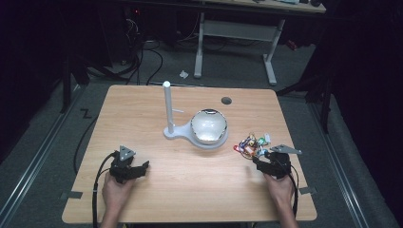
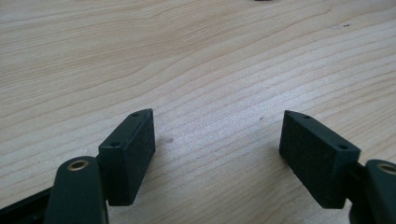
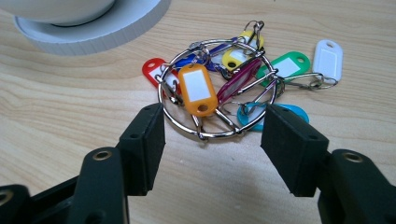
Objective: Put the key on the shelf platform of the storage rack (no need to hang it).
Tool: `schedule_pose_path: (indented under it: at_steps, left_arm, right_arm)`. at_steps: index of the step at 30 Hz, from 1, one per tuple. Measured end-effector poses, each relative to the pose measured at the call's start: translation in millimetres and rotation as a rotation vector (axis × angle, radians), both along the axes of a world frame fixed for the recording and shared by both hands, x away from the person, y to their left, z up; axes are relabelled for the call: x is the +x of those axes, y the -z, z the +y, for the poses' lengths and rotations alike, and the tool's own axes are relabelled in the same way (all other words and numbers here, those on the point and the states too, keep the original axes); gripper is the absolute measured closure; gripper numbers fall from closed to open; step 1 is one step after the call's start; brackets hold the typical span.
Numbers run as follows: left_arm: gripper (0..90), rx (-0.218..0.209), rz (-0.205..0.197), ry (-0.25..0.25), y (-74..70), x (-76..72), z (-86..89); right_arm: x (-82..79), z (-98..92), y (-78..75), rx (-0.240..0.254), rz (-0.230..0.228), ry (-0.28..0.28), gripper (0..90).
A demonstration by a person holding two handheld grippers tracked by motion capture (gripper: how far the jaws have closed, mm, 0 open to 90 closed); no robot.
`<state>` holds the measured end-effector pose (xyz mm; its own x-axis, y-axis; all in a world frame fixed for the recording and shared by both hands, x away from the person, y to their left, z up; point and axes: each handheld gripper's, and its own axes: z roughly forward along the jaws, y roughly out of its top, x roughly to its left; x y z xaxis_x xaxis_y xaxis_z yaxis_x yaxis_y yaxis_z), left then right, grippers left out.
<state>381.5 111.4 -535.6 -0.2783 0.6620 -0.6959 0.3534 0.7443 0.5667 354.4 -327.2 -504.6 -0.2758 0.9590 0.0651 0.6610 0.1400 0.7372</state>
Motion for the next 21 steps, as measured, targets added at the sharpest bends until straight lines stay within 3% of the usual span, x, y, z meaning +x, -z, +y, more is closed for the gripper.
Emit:
schedule_pose_path:
  at_steps: [21]
  left_arm:
    - [27.0, -0.001, 0.0, -0.002, 0.0, 0.1, 0.0]
  right_arm:
    - [44.6, 12.3, -1.3, -0.02, 0.036, 0.005, 34.0]
